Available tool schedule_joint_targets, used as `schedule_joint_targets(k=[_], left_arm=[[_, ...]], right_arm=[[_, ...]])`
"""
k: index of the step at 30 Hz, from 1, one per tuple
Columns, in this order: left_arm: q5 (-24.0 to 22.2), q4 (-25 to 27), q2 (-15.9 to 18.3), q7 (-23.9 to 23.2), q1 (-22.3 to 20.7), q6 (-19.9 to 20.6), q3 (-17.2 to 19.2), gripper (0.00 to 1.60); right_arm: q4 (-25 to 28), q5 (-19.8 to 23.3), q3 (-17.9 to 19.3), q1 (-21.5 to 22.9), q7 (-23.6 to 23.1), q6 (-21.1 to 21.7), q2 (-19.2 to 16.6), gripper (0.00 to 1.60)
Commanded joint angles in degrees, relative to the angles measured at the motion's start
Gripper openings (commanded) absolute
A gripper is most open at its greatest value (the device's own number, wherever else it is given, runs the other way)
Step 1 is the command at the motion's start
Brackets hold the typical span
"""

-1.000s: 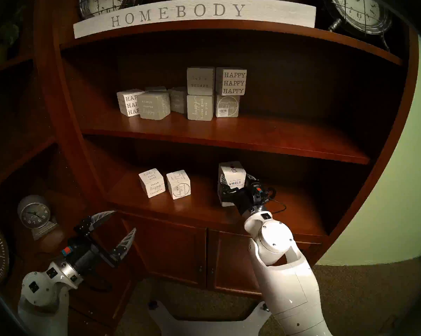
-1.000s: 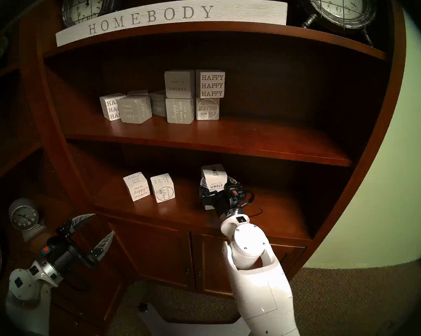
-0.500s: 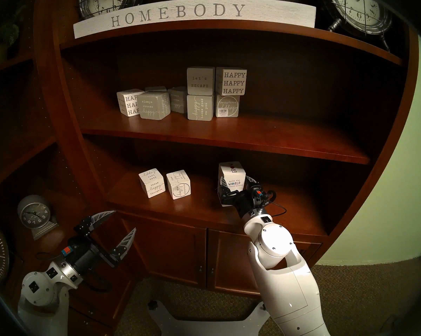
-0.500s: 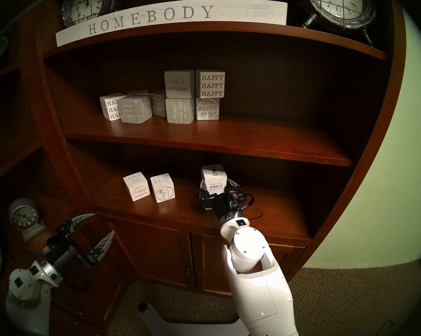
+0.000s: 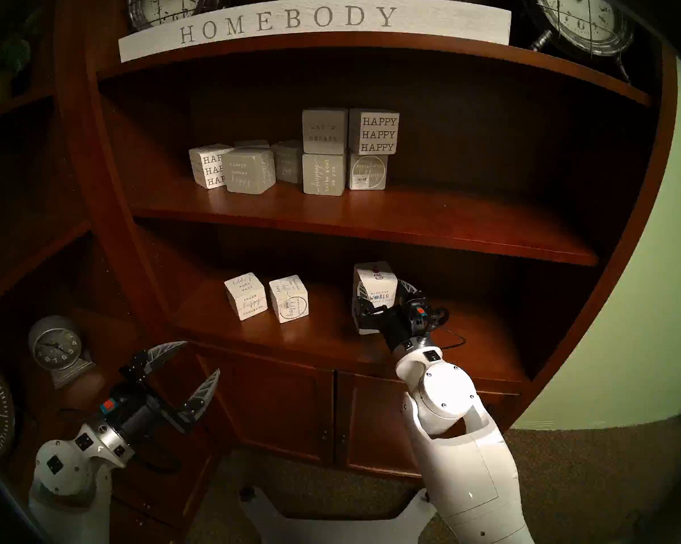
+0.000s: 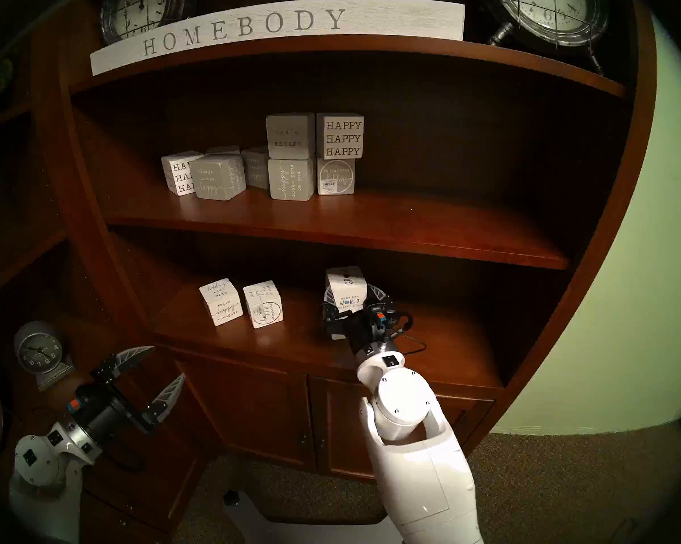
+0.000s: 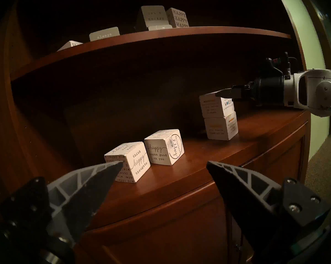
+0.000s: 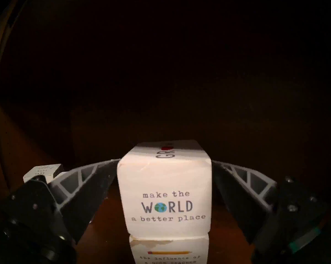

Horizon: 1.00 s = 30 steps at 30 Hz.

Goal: Stack four cubes vertically into two groups

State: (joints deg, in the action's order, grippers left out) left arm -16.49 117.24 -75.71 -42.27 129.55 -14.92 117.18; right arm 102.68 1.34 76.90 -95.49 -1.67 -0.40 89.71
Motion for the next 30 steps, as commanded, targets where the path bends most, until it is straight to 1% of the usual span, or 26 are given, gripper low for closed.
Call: schedule_joint_targets(k=[1, 5, 10, 14, 15, 17, 18, 19, 20, 21, 23, 24, 25, 28, 29, 30], left_arm=[[-0.1, 0.9, 0.0, -0.1, 0.0, -0.1, 0.0, 1.60], [-0.1, 0.9, 0.0, -0.1, 0.0, -0.1, 0.0, 1.60], [-0.1, 0.9, 0.0, -0.1, 0.0, -0.1, 0.0, 1.60], [-0.1, 0.8, 0.0, -0.1, 0.0, -0.1, 0.0, 1.60], [-0.1, 0.8, 0.0, -0.1, 0.0, -0.1, 0.0, 1.60], [-0.1, 0.8, 0.0, -0.1, 0.0, -0.1, 0.0, 1.60], [-0.1, 0.8, 0.0, -0.1, -0.1, -0.1, 0.0, 1.60], [-0.1, 0.8, 0.0, -0.1, -0.1, -0.1, 0.0, 1.60], [-0.1, 0.7, 0.0, -0.1, -0.1, -0.1, 0.0, 1.60], [-0.1, 0.7, 0.0, -0.1, -0.1, -0.1, 0.0, 1.60], [-0.1, 0.7, 0.1, -0.1, -0.1, -0.1, 0.0, 1.60], [-0.1, 0.7, 0.1, -0.1, -0.1, -0.1, 0.0, 1.60], [-0.1, 0.6, 0.1, -0.1, -0.1, -0.1, 0.0, 1.60], [-0.1, 0.6, 0.1, -0.1, -0.2, -0.2, 0.0, 1.60], [-0.1, 0.6, 0.1, -0.1, -0.1, -0.2, 0.0, 1.60], [-0.1, 0.6, 0.1, -0.1, -0.1, -0.2, 0.0, 1.60]], right_arm=[[3.2, -0.5, -0.1, -0.7, 0.2, -3.0, -0.2, 1.60], [4.7, -0.6, -0.2, -1.7, -0.3, -4.4, -0.7, 1.60], [7.6, 0.6, 0.1, -3.5, -1.8, -4.4, -1.4, 1.60], [10.7, 2.8, 0.4, -6.2, -6.1, -6.0, -4.6, 1.60], [11.4, 3.4, 0.6, -7.1, -8.1, -7.0, -6.3, 1.60], [12.5, 5.4, 1.3, -9.0, -10.1, -8.0, -8.2, 1.60], [12.6, 5.5, 1.8, -9.8, -11.0, -9.3, -9.1, 1.60], [12.7, 5.0, 2.4, -10.7, -11.5, -9.6, -9.1, 1.60], [12.8, 6.3, 3.1, -11.4, -13.4, -10.0, -10.5, 1.60], [12.4, 5.1, 3.4, -12.0, -13.5, -10.6, -10.2, 1.60], [12.0, 5.5, 4.6, -13.6, -16.7, -11.4, -12.8, 1.60], [11.7, 5.5, 5.1, -14.4, -17.5, -11.7, -13.2, 1.60], [10.8, 4.7, 5.4, -14.6, -17.3, -12.3, -12.7, 1.60], [11.0, 6.3, 6.7, -18.0, -22.2, -13.7, -16.5, 1.60], [9.8, 6.3, 6.9, -17.2, -21.2, -13.6, -15.3, 1.60], [10.5, 7.0, 7.4, -18.9, -23.3, -14.3, -16.9, 1.60]])
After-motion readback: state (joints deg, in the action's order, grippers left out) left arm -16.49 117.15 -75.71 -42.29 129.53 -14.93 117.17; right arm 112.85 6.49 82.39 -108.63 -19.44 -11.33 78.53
